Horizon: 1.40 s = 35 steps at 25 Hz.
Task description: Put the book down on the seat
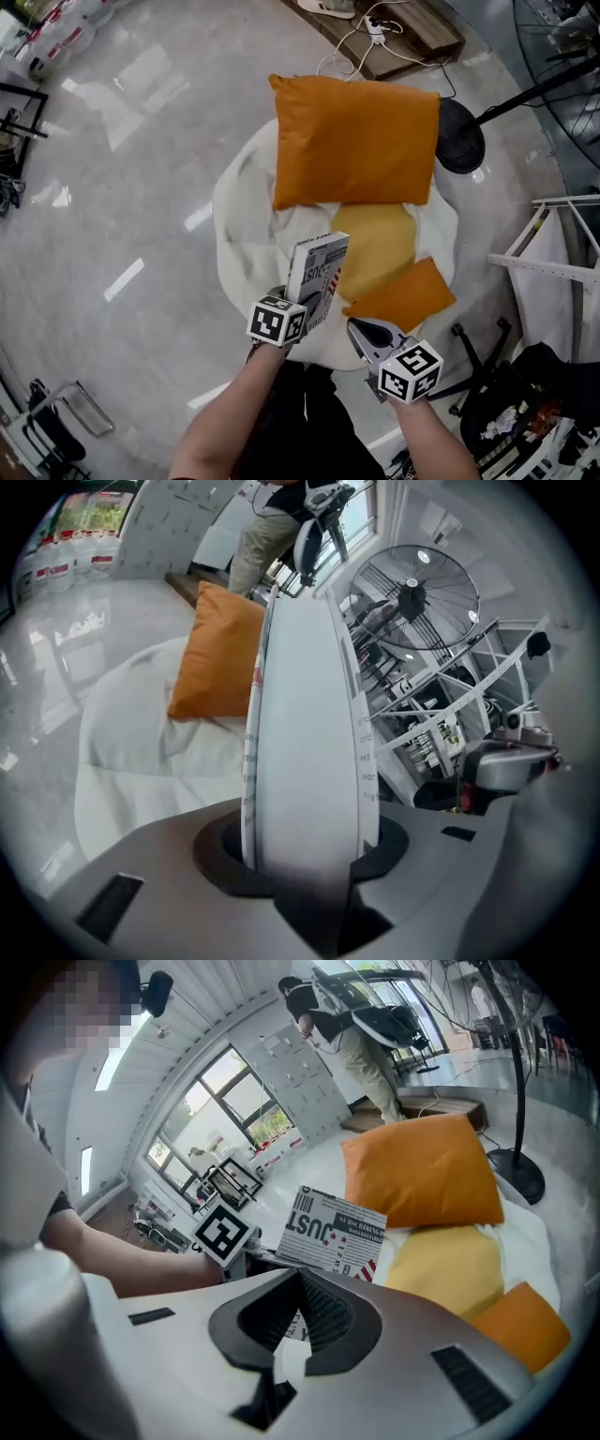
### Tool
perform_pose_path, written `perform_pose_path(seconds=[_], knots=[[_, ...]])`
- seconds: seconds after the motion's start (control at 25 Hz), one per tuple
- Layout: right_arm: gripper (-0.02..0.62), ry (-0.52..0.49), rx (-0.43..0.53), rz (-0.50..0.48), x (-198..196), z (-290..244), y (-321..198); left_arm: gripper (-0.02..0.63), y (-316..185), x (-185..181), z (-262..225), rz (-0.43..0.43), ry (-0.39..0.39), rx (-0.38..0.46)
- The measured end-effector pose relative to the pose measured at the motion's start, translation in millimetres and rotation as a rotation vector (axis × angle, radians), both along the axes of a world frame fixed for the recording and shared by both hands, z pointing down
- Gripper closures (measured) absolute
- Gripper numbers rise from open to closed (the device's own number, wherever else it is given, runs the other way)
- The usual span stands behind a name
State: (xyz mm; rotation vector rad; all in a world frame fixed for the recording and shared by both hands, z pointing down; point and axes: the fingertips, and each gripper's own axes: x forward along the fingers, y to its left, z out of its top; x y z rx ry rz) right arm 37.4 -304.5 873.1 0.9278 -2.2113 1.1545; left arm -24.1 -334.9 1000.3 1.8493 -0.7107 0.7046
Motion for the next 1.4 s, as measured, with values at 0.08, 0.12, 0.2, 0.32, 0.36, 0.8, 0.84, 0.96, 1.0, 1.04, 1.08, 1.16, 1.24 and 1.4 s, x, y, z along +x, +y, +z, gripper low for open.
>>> perform_pose_path(seconds=[0.08, 0.12, 0.2, 0.32, 0.36, 0.8, 0.84, 0.96, 1.0, 1.04, 1.08, 1.16, 1.24, 1.4], knots=[[0.580, 0.009, -0.017, -0.024, -3.3, 19.9, 9.8, 0.449, 0.6, 0.0, 27.4, 0.010, -0.017, -0.023], [0.580, 0.016, -0.024, -0.038, -3.8, 29.5, 14.8, 0.449, 0.9, -1.1, 39.2, 0.006, -0.023, -0.035], [0.580, 0.036, -0.034, -0.054, -0.5, 48.2, 21.1, 0.448, 1.6, -2.9, 60.3, -0.009, -0.030, -0.064], [0.580, 0.064, -0.034, -0.041, 7.9, 73.4, 18.1, 0.448, 3.5, -4.6, 86.1, -0.004, -0.050, -0.098], [0.580, 0.068, -0.031, -0.032, 10.0, 80.1, 14.9, 0.448, 3.6, -4.2, 93.0, 0.008, -0.057, -0.100], [0.580, 0.028, -0.058, 0.001, 7.8, 99.6, 30.7, 0.440, -14.1, 5.3, 132.0, 0.137, -0.110, -0.088], [0.580, 0.032, -0.067, 0.005, 11.1, 100.6, 35.6, 0.434, -18.2, 6.4, 130.2, 0.161, -0.129, -0.065], [0.580, 0.023, -0.084, 0.045, 17.9, 97.1, 42.4, 0.363, -37.4, -1.1, 118.8, 0.204, -0.224, 0.042], [0.580, 0.015, -0.084, 0.058, 18.3, 93.9, 42.1, 0.351, -40.4, -6.7, 115.8, 0.211, -0.259, 0.057], [0.580, 0.008, -0.080, 0.066, 17.8, 90.2, 41.1, 0.342, -40.7, -13.2, 113.9, 0.223, -0.297, 0.061], [0.580, 0.003, -0.074, 0.071, 16.8, 86.0, 39.6, 0.337, -40.3, -19.7, 112.2, 0.243, -0.338, 0.065], [0.580, -0.007, -0.056, 0.074, 13.6, 75.7, 35.6, 0.328, -41.5, -30.4, 105.6, 0.293, -0.416, 0.102], [0.580, -0.016, -0.036, 0.071, 10.4, 62.7, 31.1, 0.328, -43.8, -38.2, 93.9, 0.323, -0.464, 0.142], [0.580, -0.030, 0.008, 0.050, 2.5, 28.0, 24.5, 0.328, -39.5, -45.6, 60.3, 0.298, -0.447, 0.154]])
